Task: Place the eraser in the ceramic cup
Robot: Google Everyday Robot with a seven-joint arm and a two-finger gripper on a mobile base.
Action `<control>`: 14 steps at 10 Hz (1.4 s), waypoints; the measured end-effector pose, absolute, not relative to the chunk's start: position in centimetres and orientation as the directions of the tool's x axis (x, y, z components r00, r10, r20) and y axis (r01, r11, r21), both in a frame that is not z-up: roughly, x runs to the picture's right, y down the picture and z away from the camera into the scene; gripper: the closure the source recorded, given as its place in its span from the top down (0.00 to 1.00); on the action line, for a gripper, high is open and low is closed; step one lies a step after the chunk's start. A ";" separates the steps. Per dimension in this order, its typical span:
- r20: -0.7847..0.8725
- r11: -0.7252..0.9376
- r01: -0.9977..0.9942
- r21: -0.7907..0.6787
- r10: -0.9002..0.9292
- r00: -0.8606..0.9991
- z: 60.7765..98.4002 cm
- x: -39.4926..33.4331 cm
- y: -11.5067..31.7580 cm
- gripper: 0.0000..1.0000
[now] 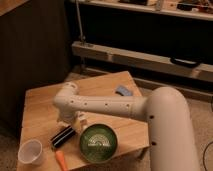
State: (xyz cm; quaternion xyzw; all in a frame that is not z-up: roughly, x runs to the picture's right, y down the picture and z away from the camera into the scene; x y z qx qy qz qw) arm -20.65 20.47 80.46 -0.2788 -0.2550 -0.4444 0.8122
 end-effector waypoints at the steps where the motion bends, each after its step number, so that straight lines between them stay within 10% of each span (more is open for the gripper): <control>1: 0.672 0.441 0.867 -0.231 -0.573 0.470 80.8 -20.9 21.0 0.80; 5: 0.686 0.450 0.859 -0.244 -0.546 0.481 81.7 -20.5 22.1 0.76; 12: 0.648 0.435 0.862 -0.260 -0.583 0.490 82.0 -20.2 21.3 0.05; 14: 0.661 0.422 0.874 -0.241 -0.588 0.466 82.3 -19.9 20.2 0.00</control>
